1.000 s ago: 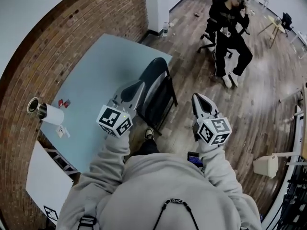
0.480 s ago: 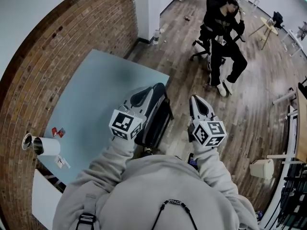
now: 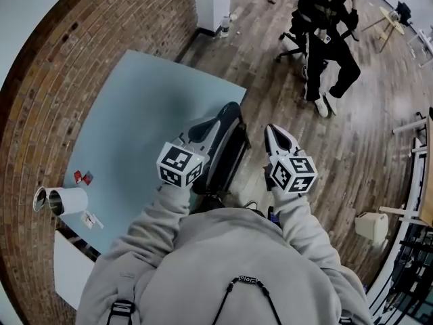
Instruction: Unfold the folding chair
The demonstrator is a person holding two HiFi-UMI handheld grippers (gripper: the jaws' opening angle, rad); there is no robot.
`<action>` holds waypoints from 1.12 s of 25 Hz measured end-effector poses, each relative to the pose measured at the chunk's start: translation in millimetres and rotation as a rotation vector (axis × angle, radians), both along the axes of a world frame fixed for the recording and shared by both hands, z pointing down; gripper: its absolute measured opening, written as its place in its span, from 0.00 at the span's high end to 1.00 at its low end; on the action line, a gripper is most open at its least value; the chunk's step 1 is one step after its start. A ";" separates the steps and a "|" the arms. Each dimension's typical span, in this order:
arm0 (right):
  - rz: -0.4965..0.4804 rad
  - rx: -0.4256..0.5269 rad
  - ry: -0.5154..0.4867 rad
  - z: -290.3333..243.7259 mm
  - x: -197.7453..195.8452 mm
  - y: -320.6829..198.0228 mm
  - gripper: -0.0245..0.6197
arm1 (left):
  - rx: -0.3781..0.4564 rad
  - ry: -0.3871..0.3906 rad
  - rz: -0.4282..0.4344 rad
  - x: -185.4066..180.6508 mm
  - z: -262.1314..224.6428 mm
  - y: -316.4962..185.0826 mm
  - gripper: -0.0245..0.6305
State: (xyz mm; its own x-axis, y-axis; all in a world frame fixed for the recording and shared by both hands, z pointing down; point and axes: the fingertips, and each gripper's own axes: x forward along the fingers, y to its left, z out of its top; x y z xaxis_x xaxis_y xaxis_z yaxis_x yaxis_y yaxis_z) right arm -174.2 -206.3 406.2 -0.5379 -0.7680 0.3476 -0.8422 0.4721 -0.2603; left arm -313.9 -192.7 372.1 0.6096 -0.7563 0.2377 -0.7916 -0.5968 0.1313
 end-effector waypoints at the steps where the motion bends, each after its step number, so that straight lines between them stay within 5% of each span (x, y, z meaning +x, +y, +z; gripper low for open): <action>1: 0.001 -0.029 0.011 14.5 -2.8 -2.0 0.96 | -0.038 -0.016 -0.011 -3.6 13.6 -3.9 0.96; 3: 0.001 -0.106 0.035 48.9 -8.8 -4.1 0.96 | -0.121 -0.031 -0.032 -9.4 38.0 -9.7 0.96; 5: 0.004 -0.200 0.040 86.5 -14.6 -5.1 0.90 | -0.194 -0.041 -0.026 -9.1 58.9 -13.6 0.80; 9: 0.010 -0.417 0.013 171.2 -30.1 0.1 0.61 | -0.355 -0.189 0.012 -4.8 126.9 -19.1 0.49; 16: -0.038 -0.796 0.023 331.7 -74.1 21.0 0.46 | -0.594 -0.269 -0.011 -11.2 214.9 -26.1 0.39; 24: -0.037 -0.952 0.022 416.1 -88.9 2.8 0.42 | -0.762 -0.208 0.003 -2.5 254.1 -40.1 0.39; 28: 0.027 -0.977 0.117 429.8 -68.4 5.3 0.42 | -0.818 -0.200 0.029 4.3 260.5 -42.0 0.39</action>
State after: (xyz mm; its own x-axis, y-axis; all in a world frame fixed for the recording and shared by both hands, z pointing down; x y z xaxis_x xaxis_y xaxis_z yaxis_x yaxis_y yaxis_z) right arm -242.6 -200.9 836.0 -0.4464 -0.1263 0.8859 -0.8948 0.0736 -0.4404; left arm -309.6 -234.6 632.6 0.5146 -0.2833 0.8093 -0.8315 -0.3950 0.3905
